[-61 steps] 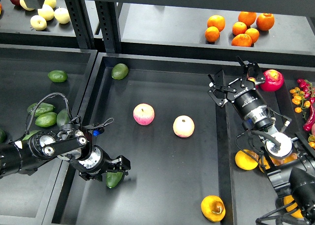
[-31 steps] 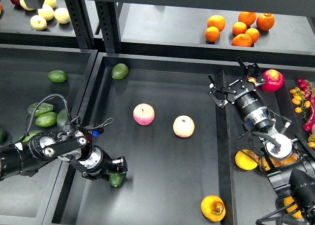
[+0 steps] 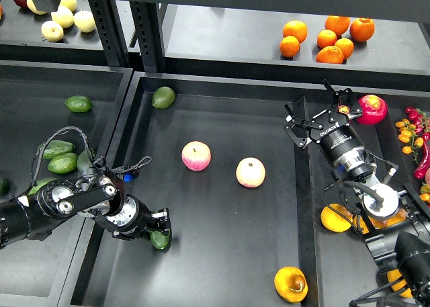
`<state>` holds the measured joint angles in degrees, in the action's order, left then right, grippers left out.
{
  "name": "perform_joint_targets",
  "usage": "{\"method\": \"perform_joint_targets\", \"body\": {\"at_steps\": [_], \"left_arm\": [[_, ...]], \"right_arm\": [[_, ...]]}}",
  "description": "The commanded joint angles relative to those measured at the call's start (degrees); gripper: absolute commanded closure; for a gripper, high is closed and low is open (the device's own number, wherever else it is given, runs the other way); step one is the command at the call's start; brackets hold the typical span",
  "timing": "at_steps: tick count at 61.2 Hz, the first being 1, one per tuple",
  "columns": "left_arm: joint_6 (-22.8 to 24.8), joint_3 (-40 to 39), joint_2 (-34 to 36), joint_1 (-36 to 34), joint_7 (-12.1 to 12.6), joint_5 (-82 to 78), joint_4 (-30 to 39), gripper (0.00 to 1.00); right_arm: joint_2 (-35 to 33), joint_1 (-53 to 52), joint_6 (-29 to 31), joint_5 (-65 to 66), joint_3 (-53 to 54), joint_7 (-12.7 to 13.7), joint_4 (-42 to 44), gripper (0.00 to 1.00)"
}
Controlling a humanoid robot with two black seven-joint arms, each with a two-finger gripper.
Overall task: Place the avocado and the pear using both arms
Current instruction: 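Lower the left gripper and close it around the avocado, then lift the avocado and carry it into the avocado bin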
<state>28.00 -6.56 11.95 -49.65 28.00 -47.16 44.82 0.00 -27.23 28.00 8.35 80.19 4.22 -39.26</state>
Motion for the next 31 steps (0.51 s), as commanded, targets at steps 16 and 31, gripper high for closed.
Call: {"method": "perform_joint_targets", "body": {"at_steps": [16,31], "left_arm": [[0.0,-2.3,1.1,-1.1,0.0,0.0,0.4,0.80],[0.0,-3.5,9.1,-5.9,0.0,0.8,0.7,0.80]], "right_arm": [[0.0,0.4,0.0,0.0,0.0,0.1,-0.2,0.00],[0.0,0.4,0.0,0.0,0.0,0.2,-0.2,0.00]]}}
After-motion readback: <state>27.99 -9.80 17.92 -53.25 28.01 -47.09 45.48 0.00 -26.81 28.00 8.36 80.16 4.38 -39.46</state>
